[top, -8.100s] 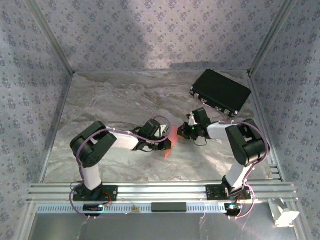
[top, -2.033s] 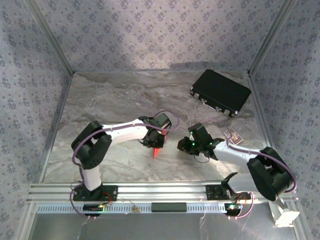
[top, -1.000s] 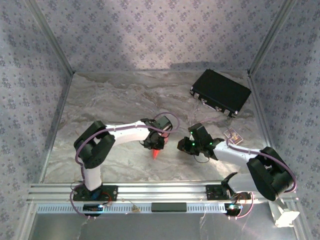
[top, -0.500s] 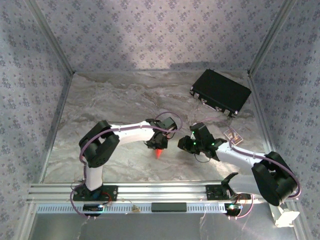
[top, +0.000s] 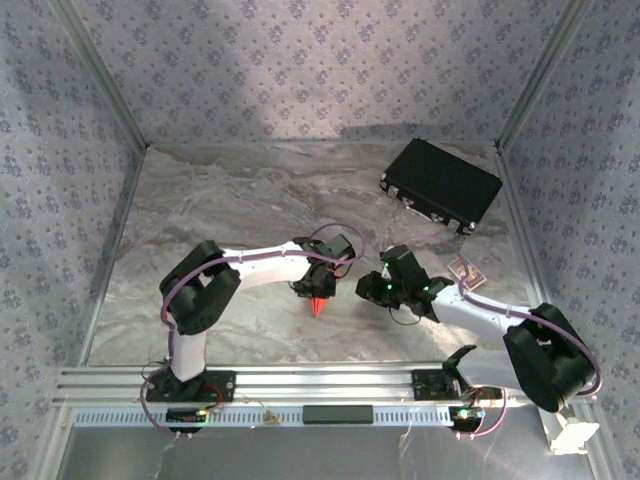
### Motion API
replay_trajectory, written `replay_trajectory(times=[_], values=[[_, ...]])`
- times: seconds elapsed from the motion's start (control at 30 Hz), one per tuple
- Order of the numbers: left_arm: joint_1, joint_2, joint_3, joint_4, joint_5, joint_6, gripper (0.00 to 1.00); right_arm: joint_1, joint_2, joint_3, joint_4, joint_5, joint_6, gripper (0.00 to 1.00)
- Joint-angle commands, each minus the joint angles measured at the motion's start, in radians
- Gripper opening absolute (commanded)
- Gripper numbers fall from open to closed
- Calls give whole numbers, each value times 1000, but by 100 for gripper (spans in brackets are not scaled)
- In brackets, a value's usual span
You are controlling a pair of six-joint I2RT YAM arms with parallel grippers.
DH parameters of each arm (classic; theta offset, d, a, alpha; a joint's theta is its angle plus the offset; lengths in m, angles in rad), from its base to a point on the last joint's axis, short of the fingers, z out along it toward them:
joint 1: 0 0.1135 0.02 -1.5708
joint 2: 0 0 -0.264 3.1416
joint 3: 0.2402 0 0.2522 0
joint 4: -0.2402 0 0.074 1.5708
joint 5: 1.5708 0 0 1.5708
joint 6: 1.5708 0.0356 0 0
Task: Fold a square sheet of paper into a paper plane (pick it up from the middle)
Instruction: Turn over the paper at the center of the table.
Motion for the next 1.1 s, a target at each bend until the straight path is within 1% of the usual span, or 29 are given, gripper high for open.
replay_trajectory(times=[0.0, 0.47, 0.63, 0.77, 1.07], values=[[-10, 43, -10, -55, -28, -35, 27, -6, -23, -10, -27, 24, -2, 23], [-14, 40, -12, -59, -42, -68, 29, -7, -36, -12, -32, 26, -1, 24], [-14, 35, -12, -57, -40, -78, 29, -10, -67, -24, -46, 57, 11, 24], [-16, 30, -11, -47, -33, -72, 30, -19, -92, -34, -45, 57, 10, 24], [-14, -17, -1, -63, -47, -81, 30, -27, -109, -39, -55, 64, 11, 25]])
